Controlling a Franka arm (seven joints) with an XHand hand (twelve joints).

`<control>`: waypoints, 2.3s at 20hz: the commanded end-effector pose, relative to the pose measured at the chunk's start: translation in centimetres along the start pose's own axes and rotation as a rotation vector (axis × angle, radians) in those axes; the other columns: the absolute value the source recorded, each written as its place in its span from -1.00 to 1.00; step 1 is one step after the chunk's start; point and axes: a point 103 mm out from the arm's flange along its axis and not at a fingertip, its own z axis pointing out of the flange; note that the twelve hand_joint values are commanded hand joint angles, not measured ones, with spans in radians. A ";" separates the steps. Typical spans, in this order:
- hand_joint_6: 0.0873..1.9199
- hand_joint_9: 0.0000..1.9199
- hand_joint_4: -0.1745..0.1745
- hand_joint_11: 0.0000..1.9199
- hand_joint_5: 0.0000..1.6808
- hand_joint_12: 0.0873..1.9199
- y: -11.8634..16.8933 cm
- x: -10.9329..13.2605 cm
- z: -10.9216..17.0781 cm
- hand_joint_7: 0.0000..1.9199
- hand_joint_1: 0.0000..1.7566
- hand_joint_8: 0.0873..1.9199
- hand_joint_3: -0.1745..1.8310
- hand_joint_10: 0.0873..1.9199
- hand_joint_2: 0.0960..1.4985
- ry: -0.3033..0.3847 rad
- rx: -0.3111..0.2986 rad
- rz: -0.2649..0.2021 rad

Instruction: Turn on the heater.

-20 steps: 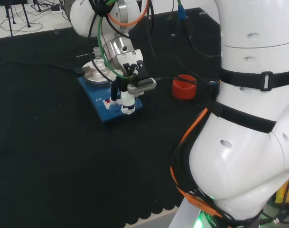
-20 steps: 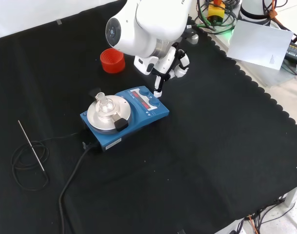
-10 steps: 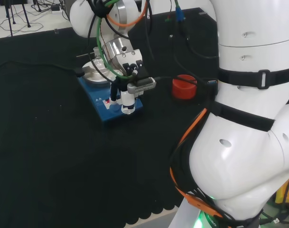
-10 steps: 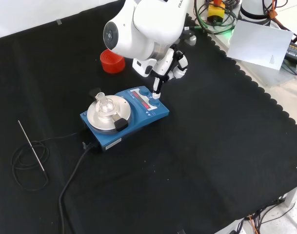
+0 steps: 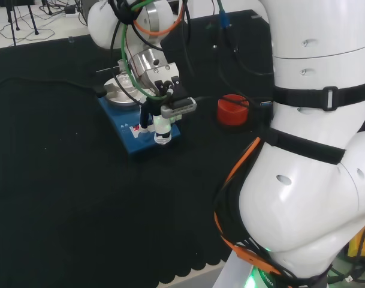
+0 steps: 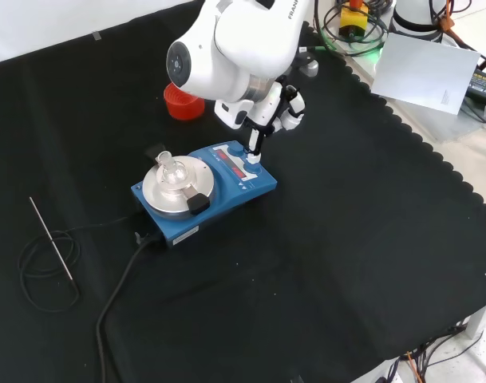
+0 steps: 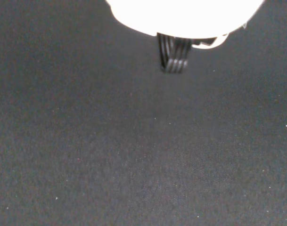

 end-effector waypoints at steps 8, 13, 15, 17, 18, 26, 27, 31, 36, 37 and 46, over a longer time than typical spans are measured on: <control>-1.00 0.91 -0.13 0.91 -0.61 0.84 0.1 -0.7 0.2 0.80 0.65 0.70 0.28 0.74 -0.20 0.008 0.004 -0.010; -1.00 0.91 -0.13 0.91 -0.61 0.84 0.3 -0.4 0.2 0.80 0.65 0.70 0.28 0.74 -0.20 0.002 0.009 -0.002; -1.00 0.91 -0.13 0.91 -0.61 0.84 0.3 -0.7 0.3 0.80 0.65 0.70 0.28 0.74 -0.20 0.011 0.006 -0.010; -1.00 0.91 -0.13 0.91 -0.61 0.84 0.3 -0.8 0.3 0.80 0.65 0.70 0.28 0.74 -0.20 0.009 0.005 -0.011; -1.00 0.91 -0.13 0.91 -0.61 0.84 0.3 -0.8 0.4 0.80 0.65 0.70 0.28 0.74 -0.20 0.009 0.005 -0.011; -1.00 0.91 -0.13 0.91 -0.61 0.84 0.5 -0.8 0.4 0.80 0.65 0.70 0.28 0.74 -0.20 0.007 0.007 -0.007; -1.00 0.91 -0.13 0.91 -0.61 0.83 0.5 -0.8 0.4 0.80 0.65 0.70 0.28 0.74 -0.20 0.007 0.007 -0.008; -1.00 0.91 -0.13 0.91 -0.61 0.83 0.6 -0.8 0.4 0.80 0.65 0.70 0.28 0.74 -0.20 0.005 0.009 -0.005; -1.00 0.91 -0.13 0.91 -0.61 0.83 0.7 -0.8 0.5 0.80 0.65 0.70 0.28 0.74 -0.21 0.004 0.013 -0.005; -1.00 0.91 -0.13 0.91 -0.61 0.83 0.7 -0.8 0.5 0.80 0.65 0.70 0.28 0.74 -0.21 0.001 0.015 -0.001; -1.00 0.91 -0.14 0.91 -0.60 0.83 1.4 -0.2 1.0 0.80 0.65 0.70 0.28 0.73 -0.21 0.002 0.021 0.007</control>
